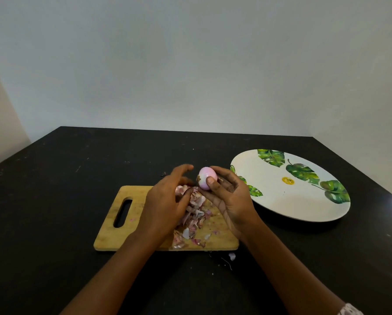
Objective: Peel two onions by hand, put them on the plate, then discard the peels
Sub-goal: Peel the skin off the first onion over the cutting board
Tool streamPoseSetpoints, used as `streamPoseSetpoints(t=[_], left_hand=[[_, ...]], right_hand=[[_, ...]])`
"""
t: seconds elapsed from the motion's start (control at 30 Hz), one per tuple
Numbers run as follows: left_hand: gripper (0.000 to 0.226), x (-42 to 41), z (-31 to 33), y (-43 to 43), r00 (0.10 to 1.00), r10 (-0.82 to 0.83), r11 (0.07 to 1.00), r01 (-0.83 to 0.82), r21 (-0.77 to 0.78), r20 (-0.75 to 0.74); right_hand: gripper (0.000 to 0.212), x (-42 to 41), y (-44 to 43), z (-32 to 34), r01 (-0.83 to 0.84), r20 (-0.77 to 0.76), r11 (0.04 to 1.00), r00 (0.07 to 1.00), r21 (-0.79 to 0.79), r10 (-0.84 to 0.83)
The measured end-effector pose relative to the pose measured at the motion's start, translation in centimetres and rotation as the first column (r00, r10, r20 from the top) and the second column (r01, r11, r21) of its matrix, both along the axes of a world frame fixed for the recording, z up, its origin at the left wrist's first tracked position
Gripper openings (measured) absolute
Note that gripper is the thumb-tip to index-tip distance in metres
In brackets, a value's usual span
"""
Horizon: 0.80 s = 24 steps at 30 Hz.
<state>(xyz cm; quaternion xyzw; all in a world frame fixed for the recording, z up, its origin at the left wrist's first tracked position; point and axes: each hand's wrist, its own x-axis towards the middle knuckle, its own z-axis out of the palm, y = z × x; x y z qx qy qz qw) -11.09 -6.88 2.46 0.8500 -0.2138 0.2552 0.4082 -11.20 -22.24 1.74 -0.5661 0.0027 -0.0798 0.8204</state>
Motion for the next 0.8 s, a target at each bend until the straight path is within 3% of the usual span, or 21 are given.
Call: streamPoseSetpoints(t=[0.1,0.27,0.37,0.43,0.5,0.67,0.8], left_hand=[[0.043,0.2,-0.4,0.1,0.991,0.026,0.996,-0.038,0.087,0.132],[0.058,-0.8,1.4,-0.5,0.994,-0.044,0.998,0.048,0.035,-0.102],[0.055,-0.6,0.9,-0.2,1.000,-0.002,0.998,0.000,0.061,0.022],[0.032,0.0,0.1,0.4,0.972,0.069,0.986,-0.101,0.134,0.225],[0.027,0.6,-0.3,0.6,0.947,0.089,0.978,-0.142,0.155,0.308],[0.036,0.9,-0.3,0.4,0.964,0.087,0.993,-0.104,0.057,0.253],[0.037,0.2,-0.1,0.2,0.972,0.140,0.990,-0.141,-0.008,0.187]], right_hand=[[0.046,0.0,0.0,-0.1,0.004,0.012,1.000,1.000,0.000,-0.004],[0.046,0.1,-0.1,0.0,0.000,0.016,1.000,1.000,0.018,-0.001],[0.047,0.0,-0.1,-0.1,0.008,0.029,1.000,1.000,-0.014,-0.007],[0.044,-0.1,-0.1,-0.1,0.020,0.052,0.996,0.999,-0.085,-0.016],[0.040,-0.2,-0.1,-0.1,0.040,0.090,0.980,0.996,-0.195,-0.023],[0.041,-0.5,0.2,0.1,0.099,0.201,0.932,0.979,-0.348,-0.029],[0.041,-0.5,0.1,0.1,0.117,0.221,0.926,0.975,-0.358,-0.038]])
